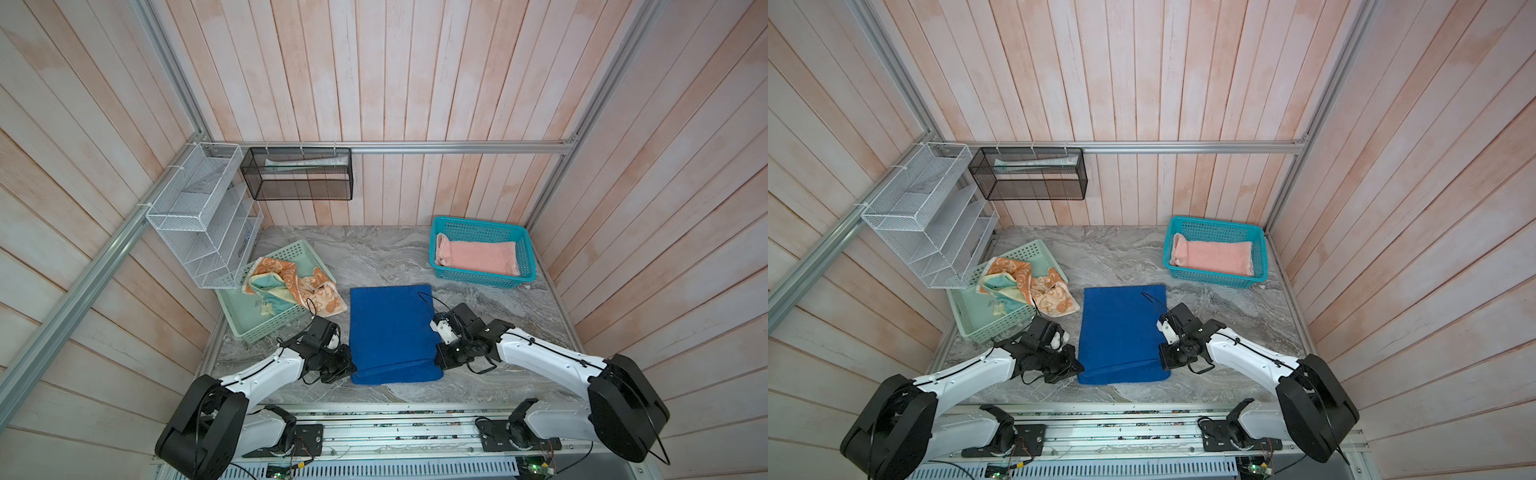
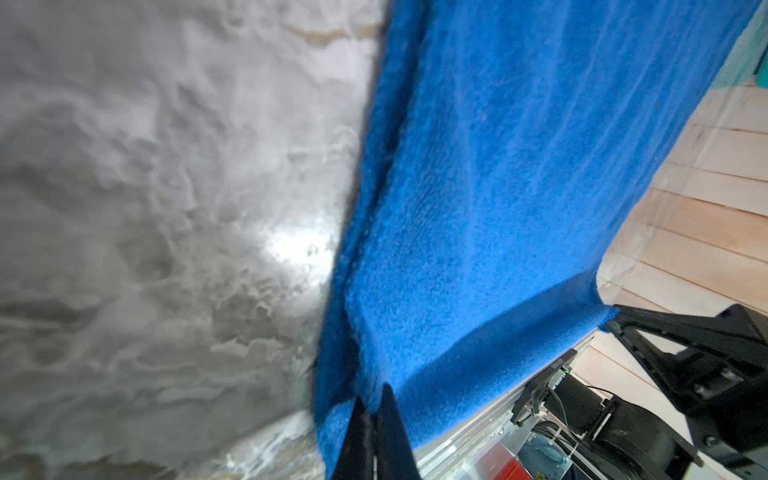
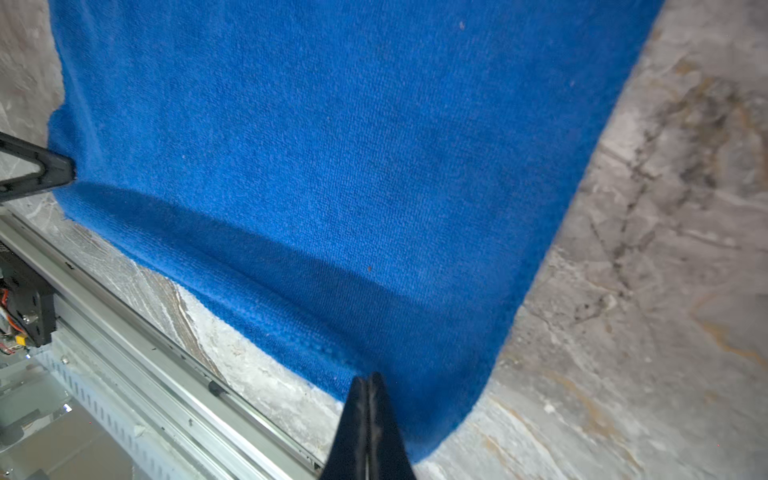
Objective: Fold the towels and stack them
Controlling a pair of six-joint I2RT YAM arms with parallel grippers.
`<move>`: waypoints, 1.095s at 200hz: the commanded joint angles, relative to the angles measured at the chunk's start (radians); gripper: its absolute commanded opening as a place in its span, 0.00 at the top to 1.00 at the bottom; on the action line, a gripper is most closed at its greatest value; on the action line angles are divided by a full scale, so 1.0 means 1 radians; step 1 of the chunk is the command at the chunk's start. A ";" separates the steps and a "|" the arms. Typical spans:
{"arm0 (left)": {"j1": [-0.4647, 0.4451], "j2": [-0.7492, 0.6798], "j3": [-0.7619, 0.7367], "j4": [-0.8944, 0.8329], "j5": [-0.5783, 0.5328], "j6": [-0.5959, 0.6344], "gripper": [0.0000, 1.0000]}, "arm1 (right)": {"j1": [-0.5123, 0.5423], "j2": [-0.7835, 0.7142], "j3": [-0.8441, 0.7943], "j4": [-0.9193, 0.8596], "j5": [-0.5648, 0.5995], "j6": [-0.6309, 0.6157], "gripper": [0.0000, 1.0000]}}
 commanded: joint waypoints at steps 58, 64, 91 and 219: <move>0.026 -0.101 0.079 -0.142 0.049 0.018 1.00 | 0.028 -0.140 0.043 -0.149 -0.041 0.109 1.00; 0.029 -0.100 0.073 -0.149 0.066 0.021 1.00 | 0.032 -0.148 0.029 -0.148 -0.051 0.118 1.00; 0.031 -0.067 0.031 -0.150 0.090 0.027 0.74 | 0.050 -0.136 -0.051 -0.137 -0.105 0.139 0.95; -0.191 0.157 0.308 -0.180 -0.242 0.106 0.59 | 0.038 0.055 0.001 0.069 -0.127 0.110 0.75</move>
